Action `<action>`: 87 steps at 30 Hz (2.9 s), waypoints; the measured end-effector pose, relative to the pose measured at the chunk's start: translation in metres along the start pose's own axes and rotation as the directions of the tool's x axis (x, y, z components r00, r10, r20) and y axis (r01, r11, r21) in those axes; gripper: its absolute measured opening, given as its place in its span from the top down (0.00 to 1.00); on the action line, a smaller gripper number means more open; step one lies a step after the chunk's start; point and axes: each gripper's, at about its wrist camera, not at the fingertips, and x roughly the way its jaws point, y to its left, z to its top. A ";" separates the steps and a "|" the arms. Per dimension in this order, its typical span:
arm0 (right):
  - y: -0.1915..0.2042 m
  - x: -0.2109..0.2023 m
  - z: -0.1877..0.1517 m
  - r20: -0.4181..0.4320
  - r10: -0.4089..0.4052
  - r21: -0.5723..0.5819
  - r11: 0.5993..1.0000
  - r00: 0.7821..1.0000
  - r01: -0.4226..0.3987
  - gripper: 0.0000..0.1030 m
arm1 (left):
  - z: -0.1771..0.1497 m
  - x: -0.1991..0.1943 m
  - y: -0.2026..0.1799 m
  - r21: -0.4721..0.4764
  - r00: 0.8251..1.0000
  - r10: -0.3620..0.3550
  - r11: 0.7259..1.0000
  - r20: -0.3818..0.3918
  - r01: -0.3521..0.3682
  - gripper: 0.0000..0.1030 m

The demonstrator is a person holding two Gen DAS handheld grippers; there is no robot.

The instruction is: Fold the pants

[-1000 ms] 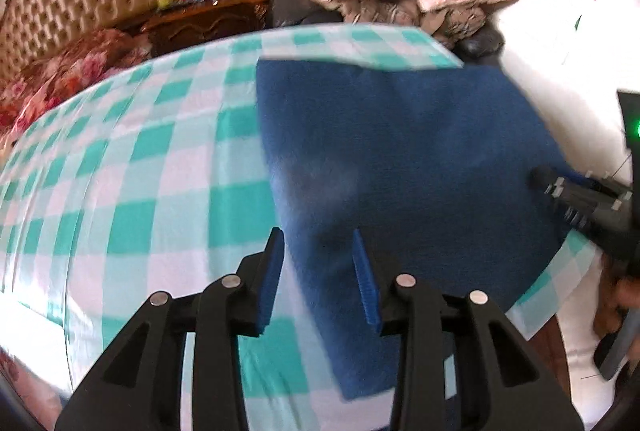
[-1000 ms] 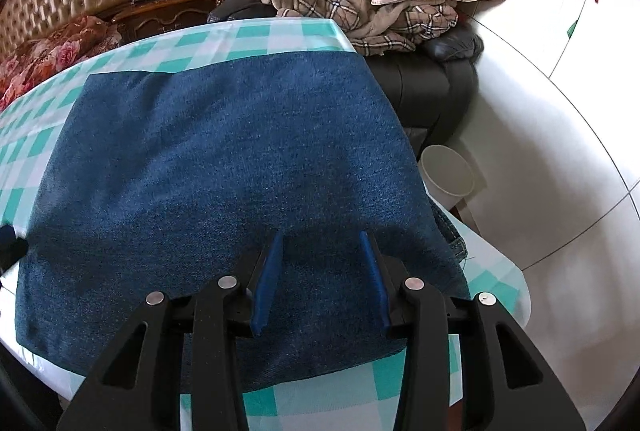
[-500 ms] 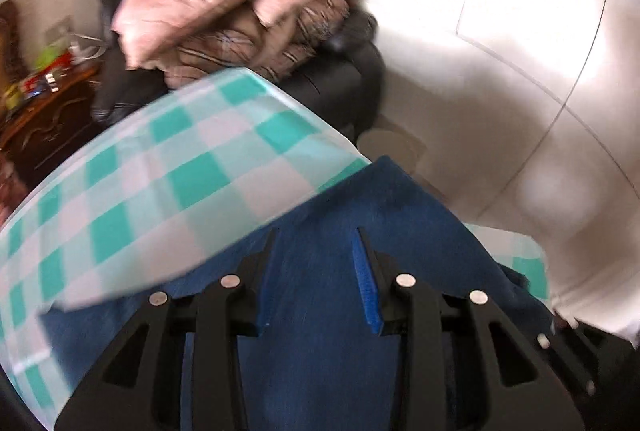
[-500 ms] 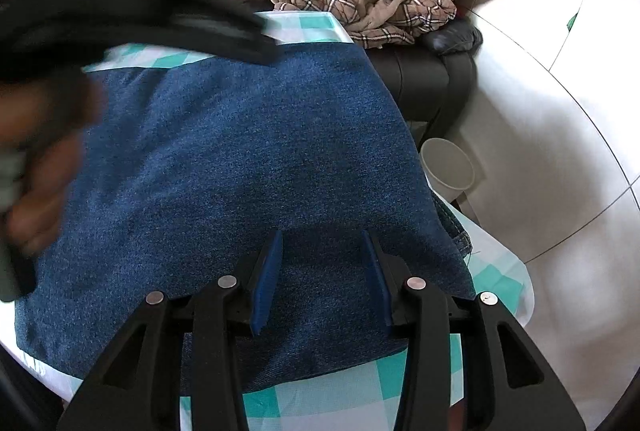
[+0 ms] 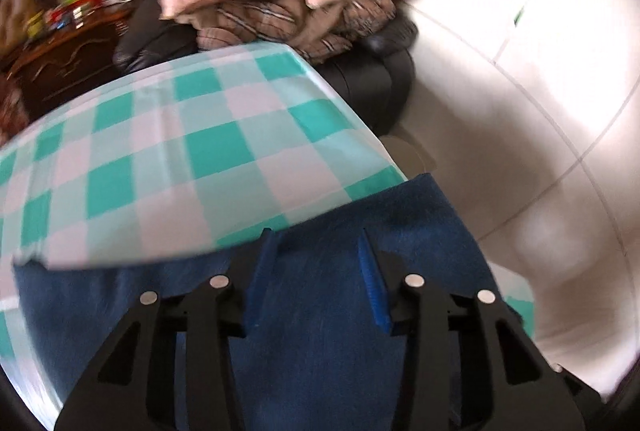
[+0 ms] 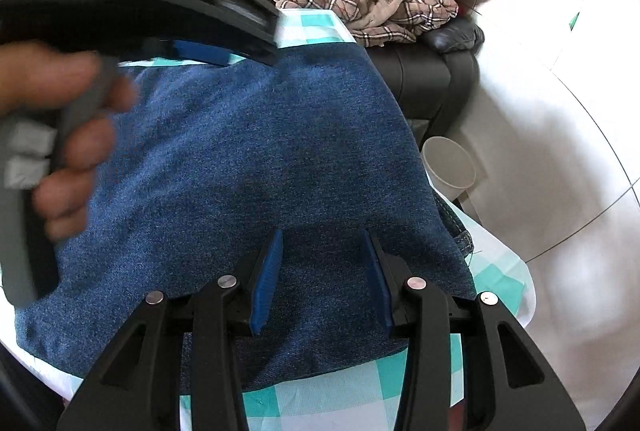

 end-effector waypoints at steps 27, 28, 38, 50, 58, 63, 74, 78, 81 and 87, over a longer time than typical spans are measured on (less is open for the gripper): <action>-0.001 -0.004 0.001 0.010 -0.065 0.027 0.998 0.998 0.065 0.16 | -0.070 -0.019 0.008 0.066 0.974 0.219 0.974 -0.055 -0.215 0.38; -0.001 -0.006 0.002 0.014 -0.055 0.028 0.998 0.998 0.055 0.16 | -0.072 -0.022 0.009 0.068 0.972 0.230 0.972 -0.053 -0.227 0.41; 0.002 -0.003 0.018 0.021 -0.002 0.067 0.998 1.000 0.001 0.23 | -0.097 -0.052 0.027 0.036 0.962 0.266 0.964 -0.054 -0.264 0.59; 0.002 0.001 0.004 -0.018 -0.030 0.056 0.998 0.999 0.031 0.24 | -0.129 -0.079 0.031 0.005 0.967 0.245 0.969 -0.064 -0.246 0.59; 0.000 -0.018 -0.010 -0.024 -0.049 0.066 0.997 0.999 0.050 0.24 | -0.150 -0.097 0.027 0.007 0.969 0.239 0.971 -0.065 -0.240 0.57; -0.005 -0.039 -0.022 -0.016 -0.056 0.094 0.994 0.998 0.057 0.24 | -0.165 -0.117 0.022 0.009 0.973 0.222 0.975 -0.060 -0.222 0.49; -0.015 -0.098 -0.036 0.058 -0.089 0.120 0.989 0.994 0.081 0.23 | -0.188 -0.179 -0.001 0.005 0.987 0.160 0.987 0.012 -0.160 0.03; -0.018 -0.113 -0.035 0.083 -0.097 0.122 0.989 0.992 0.087 0.23 | -0.183 -0.190 -0.014 0.010 0.981 0.188 0.982 0.047 -0.188 0.02; -0.019 -0.120 -0.036 0.093 -0.107 0.125 0.988 0.990 0.095 0.23 | -0.178 -0.196 -0.020 0.009 0.977 0.203 0.979 0.070 -0.204 0.02; -0.021 -0.124 -0.039 0.093 -0.113 0.132 0.986 0.989 0.100 0.23 | -0.175 -0.196 -0.023 0.000 0.975 0.215 0.976 0.063 -0.216 0.02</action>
